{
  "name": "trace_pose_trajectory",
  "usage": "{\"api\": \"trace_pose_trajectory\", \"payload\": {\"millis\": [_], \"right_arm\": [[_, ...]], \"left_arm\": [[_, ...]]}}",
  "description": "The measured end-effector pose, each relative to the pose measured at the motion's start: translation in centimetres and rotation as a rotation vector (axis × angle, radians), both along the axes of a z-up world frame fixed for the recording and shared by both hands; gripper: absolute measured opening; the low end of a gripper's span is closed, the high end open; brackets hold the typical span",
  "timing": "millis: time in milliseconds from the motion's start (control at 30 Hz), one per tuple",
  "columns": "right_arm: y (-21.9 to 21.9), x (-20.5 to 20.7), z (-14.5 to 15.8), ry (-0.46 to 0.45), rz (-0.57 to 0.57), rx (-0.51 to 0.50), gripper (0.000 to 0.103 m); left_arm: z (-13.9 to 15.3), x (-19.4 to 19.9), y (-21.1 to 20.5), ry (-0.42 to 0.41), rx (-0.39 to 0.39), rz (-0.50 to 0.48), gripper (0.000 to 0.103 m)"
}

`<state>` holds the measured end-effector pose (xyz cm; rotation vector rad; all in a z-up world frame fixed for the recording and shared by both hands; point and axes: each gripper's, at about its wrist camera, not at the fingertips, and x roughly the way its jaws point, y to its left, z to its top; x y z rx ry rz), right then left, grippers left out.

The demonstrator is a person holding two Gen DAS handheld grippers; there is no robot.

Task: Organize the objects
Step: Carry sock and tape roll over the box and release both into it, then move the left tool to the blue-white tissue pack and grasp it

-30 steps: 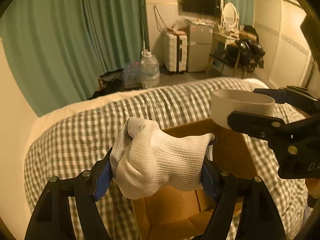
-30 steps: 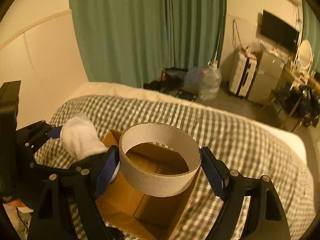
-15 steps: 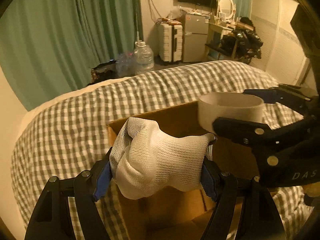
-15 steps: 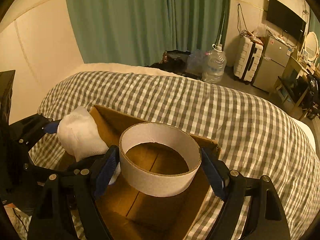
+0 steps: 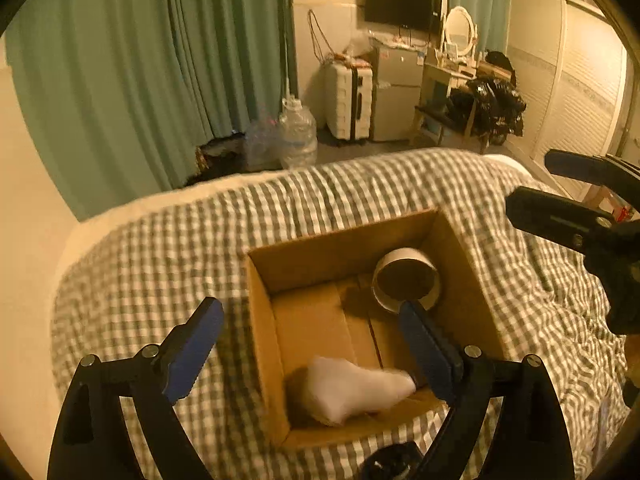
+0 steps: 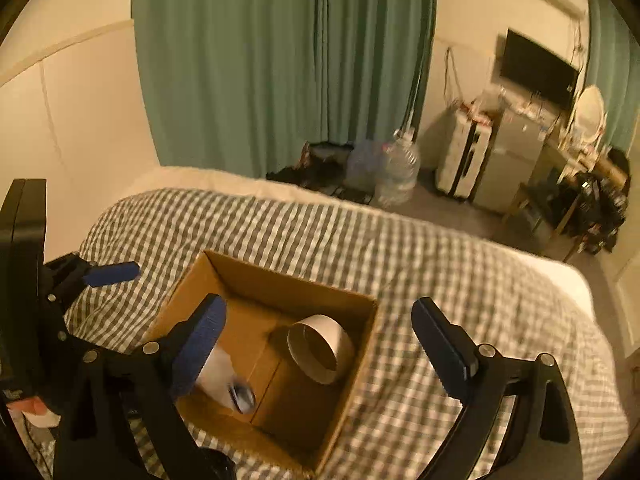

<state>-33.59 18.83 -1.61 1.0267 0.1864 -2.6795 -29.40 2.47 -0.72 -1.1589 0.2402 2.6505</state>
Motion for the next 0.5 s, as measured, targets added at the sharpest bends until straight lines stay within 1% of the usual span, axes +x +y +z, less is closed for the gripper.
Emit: {"api": "trace_pose_trajectory", "payload": {"millis": [167,233,300,433,500], "right_arm": [[0.3,4.2,4.0,0.049,0.002,0.005,0.094],[0.3,6.5,5.6,0.076,0.003,0.021,0.094],[0.1,8.2,6.7,0.091,0.005,0.038,0.094],[0.3,12.4,7.9,0.097,0.032,0.061,0.094],[0.4,14.3,8.1,0.100,0.042,0.076,0.095]], "left_arm": [[4.7,3.8,-0.8,0.073,-0.001,0.014,0.096],[6.1,5.4,-1.2,0.104,-0.020,0.046,0.096],[7.1,6.7,-1.6,0.111,-0.029,0.062,0.097],[8.1,10.2,-2.9,0.120,-0.011,0.092,0.098],[8.0,11.5,-3.4,0.122,-0.021,0.112,0.098]]}}
